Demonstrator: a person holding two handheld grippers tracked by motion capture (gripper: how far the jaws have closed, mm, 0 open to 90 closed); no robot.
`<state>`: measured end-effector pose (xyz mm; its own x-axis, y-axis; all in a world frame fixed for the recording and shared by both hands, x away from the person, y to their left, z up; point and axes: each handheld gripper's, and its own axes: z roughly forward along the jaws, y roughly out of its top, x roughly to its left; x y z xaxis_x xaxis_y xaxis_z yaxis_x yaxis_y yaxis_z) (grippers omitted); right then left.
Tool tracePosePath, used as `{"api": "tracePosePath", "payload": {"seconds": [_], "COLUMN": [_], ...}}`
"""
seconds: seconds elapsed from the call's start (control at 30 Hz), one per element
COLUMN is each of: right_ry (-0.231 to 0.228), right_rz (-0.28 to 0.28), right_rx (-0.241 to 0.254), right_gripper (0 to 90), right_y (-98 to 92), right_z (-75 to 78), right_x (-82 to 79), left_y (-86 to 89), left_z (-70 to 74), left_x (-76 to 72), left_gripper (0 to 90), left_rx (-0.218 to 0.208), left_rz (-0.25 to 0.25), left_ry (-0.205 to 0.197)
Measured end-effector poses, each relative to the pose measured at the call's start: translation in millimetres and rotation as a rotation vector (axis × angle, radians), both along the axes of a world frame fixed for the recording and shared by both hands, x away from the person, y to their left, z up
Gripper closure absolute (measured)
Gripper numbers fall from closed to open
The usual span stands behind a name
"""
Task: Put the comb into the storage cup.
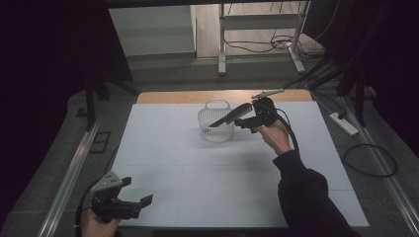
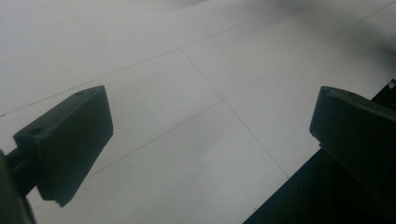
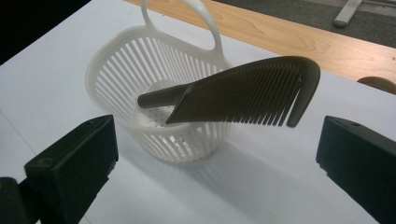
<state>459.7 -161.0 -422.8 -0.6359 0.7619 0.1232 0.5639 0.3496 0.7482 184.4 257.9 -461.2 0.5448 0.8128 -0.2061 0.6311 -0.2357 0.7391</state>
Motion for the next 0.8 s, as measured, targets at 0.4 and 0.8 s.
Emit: {"api": "tracePosePath", "payload": {"seconds": [0.4, 0.8], "right_ry": [-0.007, -0.018], "right_rz": [0.029, 0.068], "right_rx": [0.001, -0.039], "right_gripper": [0.0, 0.0], "right_y": [-2.5, -2.2], "right_z": [1.3, 3.6], "right_x": [-12.7, -26.3], "left_y": [0.4, 0.8], "left_z": [0.0, 0.0], "left_x": [-0.2, -0.7], "left_gripper": [0.0, 0.0], "left_rx": [-0.002, -0.003], "left_rz": [-0.001, -0.001], "left_ry": [0.0, -0.001]}}
